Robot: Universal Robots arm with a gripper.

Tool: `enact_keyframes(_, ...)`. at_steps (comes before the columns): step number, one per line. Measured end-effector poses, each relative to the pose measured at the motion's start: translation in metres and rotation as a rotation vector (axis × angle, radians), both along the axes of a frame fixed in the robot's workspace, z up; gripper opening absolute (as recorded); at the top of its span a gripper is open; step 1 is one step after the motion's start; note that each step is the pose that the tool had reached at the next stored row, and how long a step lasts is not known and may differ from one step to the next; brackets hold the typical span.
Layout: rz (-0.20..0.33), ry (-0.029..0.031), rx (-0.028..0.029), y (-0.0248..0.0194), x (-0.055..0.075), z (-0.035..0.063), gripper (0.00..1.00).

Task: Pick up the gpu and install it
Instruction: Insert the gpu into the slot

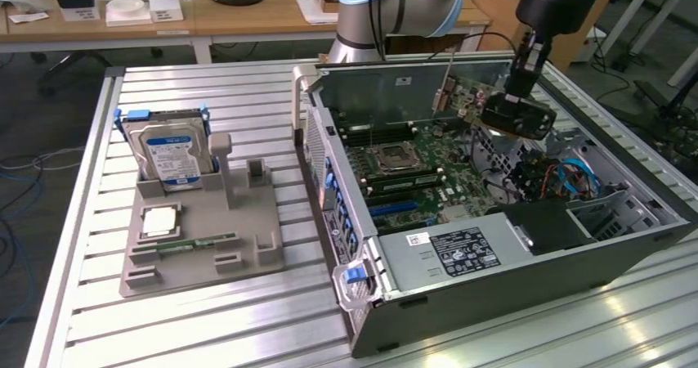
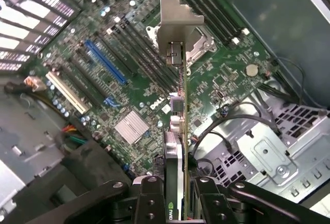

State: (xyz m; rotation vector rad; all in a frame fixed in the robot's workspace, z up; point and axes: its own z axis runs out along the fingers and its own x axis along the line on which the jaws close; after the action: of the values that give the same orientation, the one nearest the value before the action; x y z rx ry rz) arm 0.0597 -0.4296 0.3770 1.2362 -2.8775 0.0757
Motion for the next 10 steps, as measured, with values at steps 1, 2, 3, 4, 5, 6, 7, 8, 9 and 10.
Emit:
enact_keyframes(1,0.015,0.0000,-0.0012,0.0000,0.0000,-0.0001,0.27)
enact_keyframes(2,0.030,0.0000,-0.0019,0.0000,-0.0001,-0.0001,0.27)
enact_keyframes(3,0.046,0.0000,-0.0026,0.0000,0.0000,-0.0001,0.27)
enact_keyframes(4,0.061,0.0000,-0.0032,0.0000,-0.0001,-0.0002,0.27)
enact_keyframes(5,0.078,0.0000,-0.0038,0.0000,-0.0001,-0.0003,0.27)
enact_keyframes(6,0.092,0.0000,-0.0043,0.0000,-0.0001,-0.0003,0.27)
enact_keyframes(7,0.104,0.0000,-0.0046,0.0000,-0.0001,-0.0003,0.27)
enact_keyframes(8,0.108,0.0001,-0.0046,0.0000,-0.0001,-0.0003,0.27)
enact_keyframes(9,0.108,0.0000,-0.0046,0.0000,-0.0001,-0.0003,0.27)
enact_keyframes(10,0.108,0.0000,-0.0045,0.0000,-0.0001,-0.0003,0.27)
